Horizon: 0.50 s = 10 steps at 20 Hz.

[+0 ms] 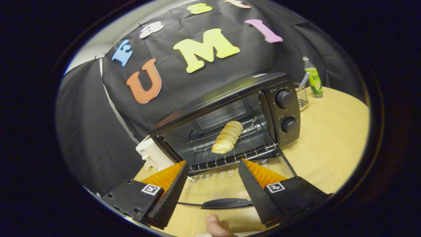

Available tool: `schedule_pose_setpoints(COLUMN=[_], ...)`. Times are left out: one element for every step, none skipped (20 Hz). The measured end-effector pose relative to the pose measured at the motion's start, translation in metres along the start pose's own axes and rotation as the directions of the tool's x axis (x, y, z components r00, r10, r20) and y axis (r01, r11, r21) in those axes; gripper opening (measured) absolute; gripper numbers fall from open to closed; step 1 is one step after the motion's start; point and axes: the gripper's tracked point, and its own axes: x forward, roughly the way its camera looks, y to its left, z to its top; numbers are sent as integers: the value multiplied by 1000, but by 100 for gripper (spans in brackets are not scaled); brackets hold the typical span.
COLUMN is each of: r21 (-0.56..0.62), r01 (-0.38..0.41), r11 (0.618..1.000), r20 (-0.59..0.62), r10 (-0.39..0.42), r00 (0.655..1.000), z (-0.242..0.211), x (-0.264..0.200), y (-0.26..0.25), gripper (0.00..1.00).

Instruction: Open the toaster oven, put the food inside, and close the toaster oven door.

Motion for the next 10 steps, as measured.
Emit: schedule_pose_setpoints(r21=[-43, -76, -90, -95, -98, -103, -115, -133, -148, -163], r01=[40, 72, 86, 81, 82, 85, 100, 114, 127, 140], r11=[998, 994, 992, 992, 992, 991, 988, 985, 981, 977], r20=[0, -3, -15, -31, -46, -59, -76, -90, -102, -111], r10=[-40, -73, -88, -84, -87, -92, -109, -126, -143, -159], r00=[999, 997, 996, 996, 995, 994, 991, 988, 984, 981], z=[-4, -9, -16, -24, -31, -37, -45, -52, -60, -66], x=[-4, -8, -11, -15, -20, -24, -28, -31, -35, -37], y=[-4, -6, -3, 2, 7, 10, 10, 11, 11, 10], gripper=[100, 100, 100, 100, 100, 100, 100, 100, 100, 100])
